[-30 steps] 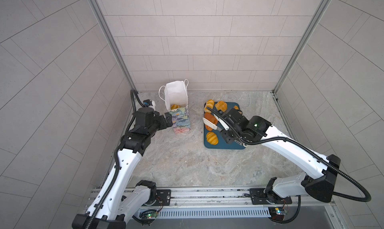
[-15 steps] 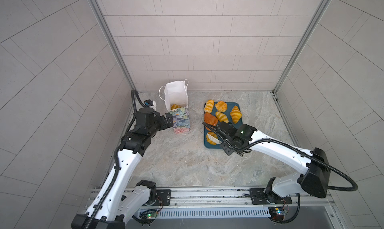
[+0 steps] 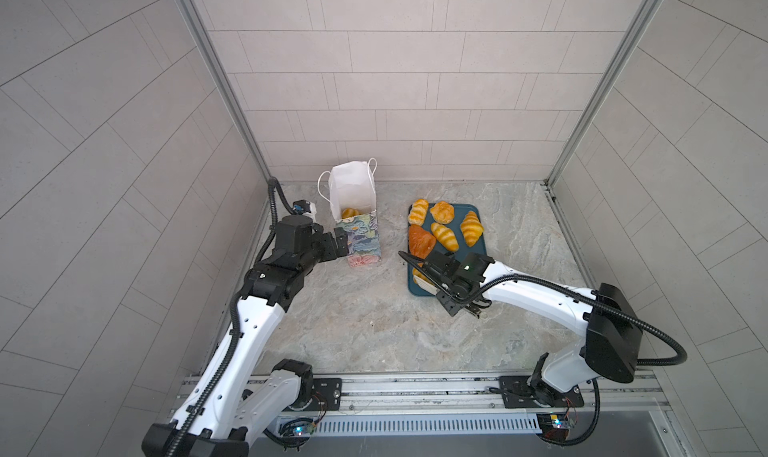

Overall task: Place the fake bread into the paper bag
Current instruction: 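Close the tongs with the right gripper around another striped croissant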

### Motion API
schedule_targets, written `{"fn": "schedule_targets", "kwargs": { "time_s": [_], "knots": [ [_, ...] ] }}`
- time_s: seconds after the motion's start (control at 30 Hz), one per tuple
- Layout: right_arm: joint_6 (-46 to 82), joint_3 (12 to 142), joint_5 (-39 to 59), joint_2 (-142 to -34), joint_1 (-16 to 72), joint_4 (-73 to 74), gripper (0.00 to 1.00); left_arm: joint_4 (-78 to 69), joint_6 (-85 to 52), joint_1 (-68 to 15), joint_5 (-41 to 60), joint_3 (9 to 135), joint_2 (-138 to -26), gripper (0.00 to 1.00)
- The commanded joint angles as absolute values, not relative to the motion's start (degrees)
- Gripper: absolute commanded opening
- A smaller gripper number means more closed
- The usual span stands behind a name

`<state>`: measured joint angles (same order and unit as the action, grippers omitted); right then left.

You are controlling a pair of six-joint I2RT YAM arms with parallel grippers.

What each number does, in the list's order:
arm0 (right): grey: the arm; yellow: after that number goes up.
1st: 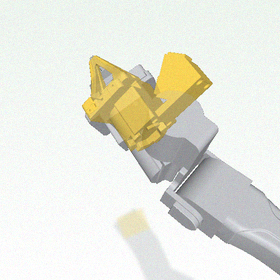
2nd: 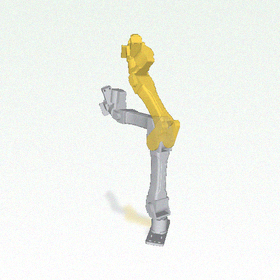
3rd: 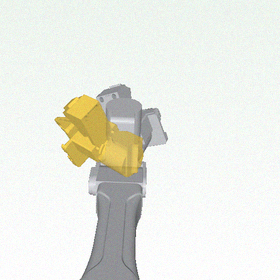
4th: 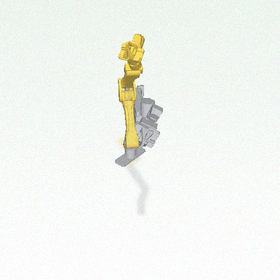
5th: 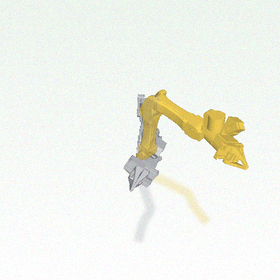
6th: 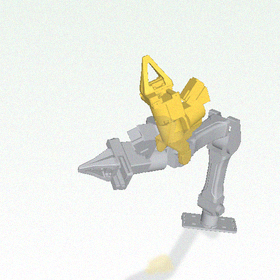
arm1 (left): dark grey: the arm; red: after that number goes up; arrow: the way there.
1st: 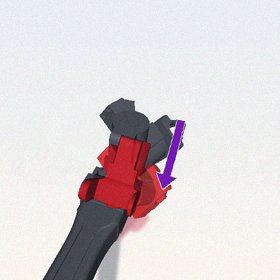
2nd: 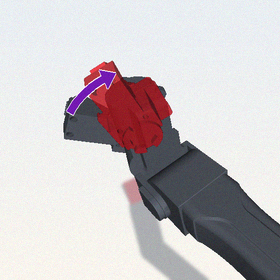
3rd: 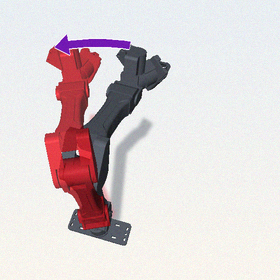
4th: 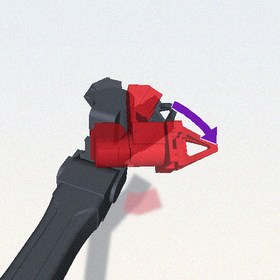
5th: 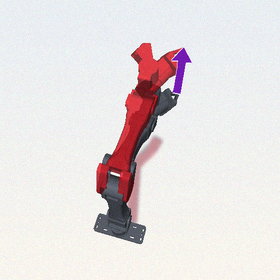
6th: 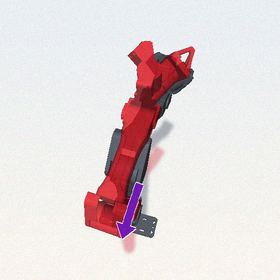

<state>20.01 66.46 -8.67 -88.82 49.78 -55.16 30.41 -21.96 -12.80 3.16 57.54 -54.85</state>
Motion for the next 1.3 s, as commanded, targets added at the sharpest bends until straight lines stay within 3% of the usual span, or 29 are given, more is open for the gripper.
{"fn": "schedule_targets", "kwargs": {
  "time_s": [0.0, 0.83, 1.27],
  "knots": [
    [21.6, 67.0, -10.7, -90.0, 50.1, -54.8, 0.57, 31.2, -20.9, -13.1, 2.1, 59.0, -54.7, 1.00],
    [21.7, 70.7, -9.1, -97.0, 47.9, -52.1, 0.59, 32.7, -20.2, -13.2, 0.0, 58.5, -54.0, 1.00],
    [20.7, 69.9, -7.0, -95.2, 46.8, -52.9, 0.42, 32.9, -20.5, -13.2, -0.9, 58.5, -53.2, 1.00]
  ]
}}
